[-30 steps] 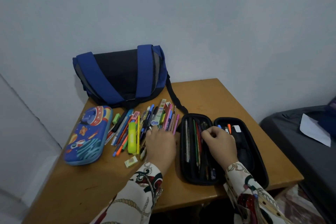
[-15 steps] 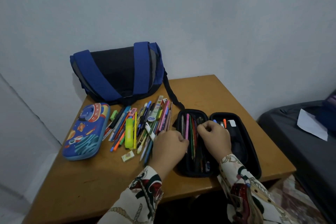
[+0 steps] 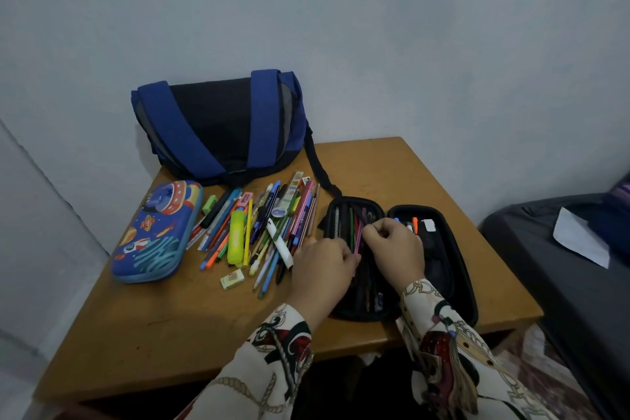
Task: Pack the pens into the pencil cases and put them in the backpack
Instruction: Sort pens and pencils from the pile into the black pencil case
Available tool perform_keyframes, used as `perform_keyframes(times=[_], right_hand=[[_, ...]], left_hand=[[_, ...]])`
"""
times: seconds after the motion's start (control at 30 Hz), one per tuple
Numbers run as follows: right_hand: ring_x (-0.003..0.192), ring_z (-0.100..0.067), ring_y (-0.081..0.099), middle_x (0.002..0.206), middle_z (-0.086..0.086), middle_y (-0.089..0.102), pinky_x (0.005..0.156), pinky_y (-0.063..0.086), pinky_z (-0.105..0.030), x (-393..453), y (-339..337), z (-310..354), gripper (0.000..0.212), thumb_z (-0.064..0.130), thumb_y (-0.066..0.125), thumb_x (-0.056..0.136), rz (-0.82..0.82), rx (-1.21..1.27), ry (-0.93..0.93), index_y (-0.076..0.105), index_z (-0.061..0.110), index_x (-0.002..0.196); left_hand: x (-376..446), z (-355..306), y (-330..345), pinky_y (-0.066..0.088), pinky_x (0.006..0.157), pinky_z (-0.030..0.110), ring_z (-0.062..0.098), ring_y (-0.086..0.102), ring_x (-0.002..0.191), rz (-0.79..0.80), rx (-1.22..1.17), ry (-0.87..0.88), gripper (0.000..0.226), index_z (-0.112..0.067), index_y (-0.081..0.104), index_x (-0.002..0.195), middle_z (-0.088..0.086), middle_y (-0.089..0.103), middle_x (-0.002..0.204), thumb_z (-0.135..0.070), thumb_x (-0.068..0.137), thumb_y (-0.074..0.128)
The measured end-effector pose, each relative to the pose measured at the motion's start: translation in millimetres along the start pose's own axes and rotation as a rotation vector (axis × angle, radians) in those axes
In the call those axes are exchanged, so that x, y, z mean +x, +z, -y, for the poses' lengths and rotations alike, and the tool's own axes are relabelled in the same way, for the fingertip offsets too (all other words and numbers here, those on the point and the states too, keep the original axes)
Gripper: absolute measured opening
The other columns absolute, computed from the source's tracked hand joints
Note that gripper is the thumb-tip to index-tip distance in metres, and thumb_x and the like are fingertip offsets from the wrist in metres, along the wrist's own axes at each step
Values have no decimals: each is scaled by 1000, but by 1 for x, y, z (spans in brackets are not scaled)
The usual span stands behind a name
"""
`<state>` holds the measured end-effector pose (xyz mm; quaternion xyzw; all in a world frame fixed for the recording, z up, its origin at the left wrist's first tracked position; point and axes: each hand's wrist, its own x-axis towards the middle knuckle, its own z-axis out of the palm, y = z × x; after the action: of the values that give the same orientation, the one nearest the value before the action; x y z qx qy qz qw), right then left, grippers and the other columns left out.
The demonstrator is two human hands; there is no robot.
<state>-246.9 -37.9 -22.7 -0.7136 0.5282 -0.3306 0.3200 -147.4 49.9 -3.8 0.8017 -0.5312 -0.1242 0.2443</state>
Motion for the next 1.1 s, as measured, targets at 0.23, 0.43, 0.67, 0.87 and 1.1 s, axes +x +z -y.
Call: perform_keyframes(times=[0.23, 0.43, 0.67, 0.87, 1.1], right_hand=[[57, -16, 53, 52, 5, 53, 81, 50, -38, 0, -1, -2, 25, 27, 58, 85, 14, 6, 10, 59, 15, 63], [59, -16, 54, 52, 3, 52, 90, 49, -43, 1, 0, -3, 27, 29, 57, 87, 25, 7, 20, 59, 16, 64], [65, -23, 52, 46, 13, 52, 94, 49, -49, 2, 2, -5, 30, 32, 55, 88, 53, 23, 36, 55, 22, 60], [58, -19, 51, 44, 11, 49, 95, 49, -49, 3, 3, -7, 29, 31, 56, 88, 46, 16, 28, 57, 19, 62], [61, -20, 50, 45, 13, 50, 90, 49, -47, 4, 3, -7, 30, 32, 55, 88, 46, 28, 36, 55, 21, 60]], left_hand=[[-4, 7, 17, 30, 96, 36, 19, 41, 111, -44, 64, 130, 28, -26, 65, 114, -5, 61, 107, -32, 102, 41], [-1, 24, 11, 36, 99, 32, 11, 46, 108, -89, -155, 134, 25, -27, 68, 117, -10, 60, 106, -27, 98, 52], [29, 39, -25, 36, 95, 35, 20, 46, 112, -309, 317, -106, 28, -21, 63, 116, -2, 63, 114, -36, 98, 48], [45, 36, -31, 35, 97, 39, 26, 48, 115, -201, 562, -98, 26, -15, 64, 109, 6, 65, 110, -34, 94, 53], [45, 37, -29, 37, 96, 39, 27, 49, 113, -165, 586, -84, 21, -16, 65, 106, 5, 66, 106, -29, 94, 54]])
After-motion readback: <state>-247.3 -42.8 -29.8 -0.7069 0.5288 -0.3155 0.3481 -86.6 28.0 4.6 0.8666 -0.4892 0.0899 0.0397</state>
